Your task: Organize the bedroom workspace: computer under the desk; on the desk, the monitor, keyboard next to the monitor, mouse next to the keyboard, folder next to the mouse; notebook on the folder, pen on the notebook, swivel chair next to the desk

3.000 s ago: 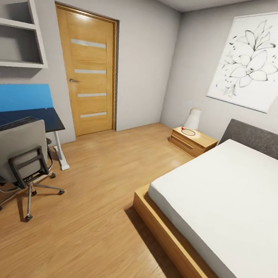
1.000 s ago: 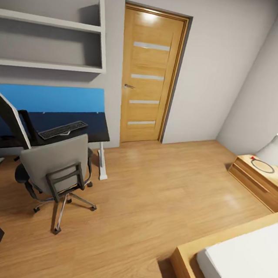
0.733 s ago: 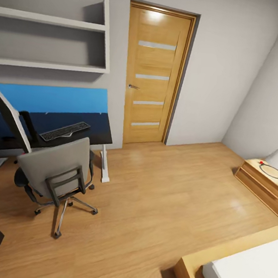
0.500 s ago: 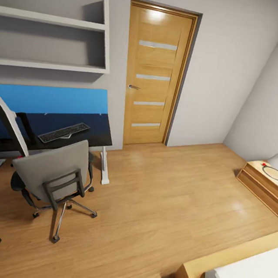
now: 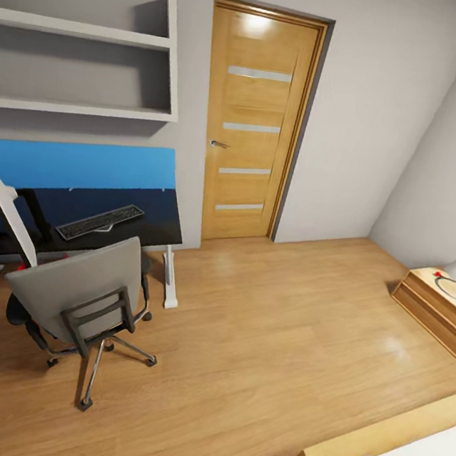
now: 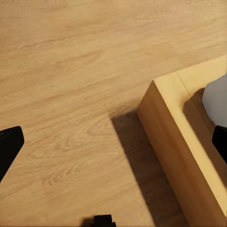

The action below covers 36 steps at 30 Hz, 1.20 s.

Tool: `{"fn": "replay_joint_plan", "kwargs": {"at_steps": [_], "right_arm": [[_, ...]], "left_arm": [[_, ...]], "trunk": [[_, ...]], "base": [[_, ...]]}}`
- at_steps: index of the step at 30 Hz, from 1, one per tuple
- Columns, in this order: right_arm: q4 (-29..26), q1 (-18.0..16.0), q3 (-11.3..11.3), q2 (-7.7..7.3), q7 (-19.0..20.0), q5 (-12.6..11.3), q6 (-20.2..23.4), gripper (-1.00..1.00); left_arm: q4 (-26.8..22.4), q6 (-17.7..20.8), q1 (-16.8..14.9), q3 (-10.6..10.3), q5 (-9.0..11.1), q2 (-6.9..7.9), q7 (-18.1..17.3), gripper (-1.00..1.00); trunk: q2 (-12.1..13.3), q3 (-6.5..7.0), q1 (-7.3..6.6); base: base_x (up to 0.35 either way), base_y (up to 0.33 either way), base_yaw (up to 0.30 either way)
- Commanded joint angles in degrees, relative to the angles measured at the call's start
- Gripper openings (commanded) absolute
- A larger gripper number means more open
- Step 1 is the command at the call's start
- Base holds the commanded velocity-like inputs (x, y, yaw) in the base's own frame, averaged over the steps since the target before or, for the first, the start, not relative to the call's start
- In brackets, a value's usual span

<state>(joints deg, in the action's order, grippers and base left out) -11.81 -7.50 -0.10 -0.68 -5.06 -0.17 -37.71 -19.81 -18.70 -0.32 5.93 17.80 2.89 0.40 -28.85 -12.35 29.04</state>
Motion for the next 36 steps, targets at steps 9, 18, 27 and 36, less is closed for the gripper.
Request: {"fn": "replay_joint_plan", "kwargs": {"at_steps": [9,18,27,36], "right_arm": [[0.03,-0.03,0.09,-0.02,-0.12,0.04,-0.20,1.00],[0.03,-0.04,0.10,0.02,-0.12,0.08,-0.21,1.00],[0.03,-0.04,0.12,0.04,-0.12,0.08,-0.17,1.00],[0.03,-0.04,0.18,0.06,-0.07,0.12,-0.17,1.00]], "left_arm": [[0.01,-0.18,-0.03,-0.13,0.39,0.01,0.04,1.00],[0.03,-0.20,-0.03,-0.10,0.39,0.01,0.04,1.00],[0.03,-0.17,-0.03,-0.14,0.32,-0.12,0.04,1.00],[0.04,-0.15,-0.03,-0.15,0.31,-0.08,0.04,1.00]], "trunk": [[-0.08,-0.09,0.04],[-0.08,-0.09,0.04],[-0.08,-0.09,0.04],[-0.08,-0.09,0.04]], "base": [[0.144,0.000,0.000],[0.138,-0.001,0.000],[0.156,-0.092,0.000],[0.206,-0.199,0.000]]}}
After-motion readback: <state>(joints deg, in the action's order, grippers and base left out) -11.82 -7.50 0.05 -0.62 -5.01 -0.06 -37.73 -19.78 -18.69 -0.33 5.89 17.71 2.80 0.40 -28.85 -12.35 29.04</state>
